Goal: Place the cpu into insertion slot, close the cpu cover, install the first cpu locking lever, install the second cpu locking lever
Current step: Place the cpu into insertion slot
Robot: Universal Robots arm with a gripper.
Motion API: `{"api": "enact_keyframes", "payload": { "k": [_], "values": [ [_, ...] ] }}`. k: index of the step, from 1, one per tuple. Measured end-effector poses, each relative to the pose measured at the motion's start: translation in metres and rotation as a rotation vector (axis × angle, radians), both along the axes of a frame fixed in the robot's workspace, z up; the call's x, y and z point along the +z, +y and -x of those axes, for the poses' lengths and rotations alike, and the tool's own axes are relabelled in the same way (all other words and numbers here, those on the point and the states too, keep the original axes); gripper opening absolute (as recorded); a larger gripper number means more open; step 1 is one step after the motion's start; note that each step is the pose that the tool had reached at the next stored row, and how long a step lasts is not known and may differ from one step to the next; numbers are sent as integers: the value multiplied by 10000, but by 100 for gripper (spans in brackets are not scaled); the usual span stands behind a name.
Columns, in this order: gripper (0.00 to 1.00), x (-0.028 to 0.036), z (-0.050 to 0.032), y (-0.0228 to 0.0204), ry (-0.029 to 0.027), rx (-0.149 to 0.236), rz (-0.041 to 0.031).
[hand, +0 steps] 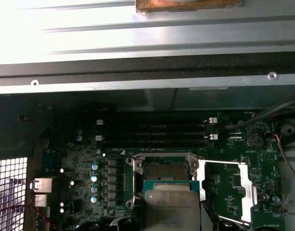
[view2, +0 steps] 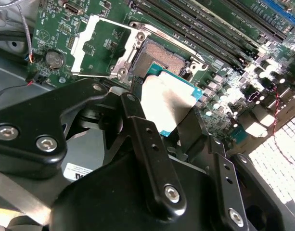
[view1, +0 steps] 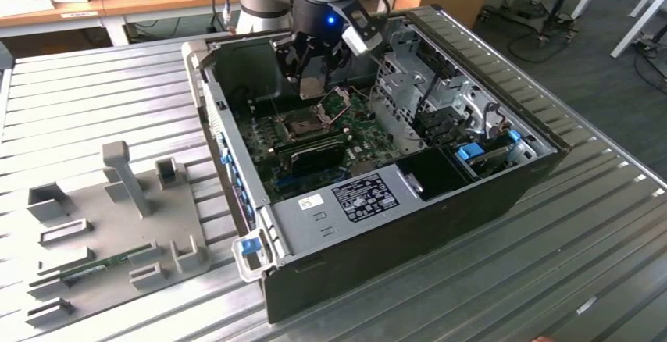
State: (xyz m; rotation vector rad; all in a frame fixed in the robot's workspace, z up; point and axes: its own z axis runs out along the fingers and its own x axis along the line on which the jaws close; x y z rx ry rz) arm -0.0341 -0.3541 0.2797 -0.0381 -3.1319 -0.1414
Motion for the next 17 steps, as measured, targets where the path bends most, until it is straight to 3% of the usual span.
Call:
{"api": "enact_keyframes", "payload": {
  "k": [12, 17],
  "values": [
    [54, -7, 0, 0, 0, -1, 0],
    [54, -40, 5, 0, -9, -2, 0]
  ]
}}
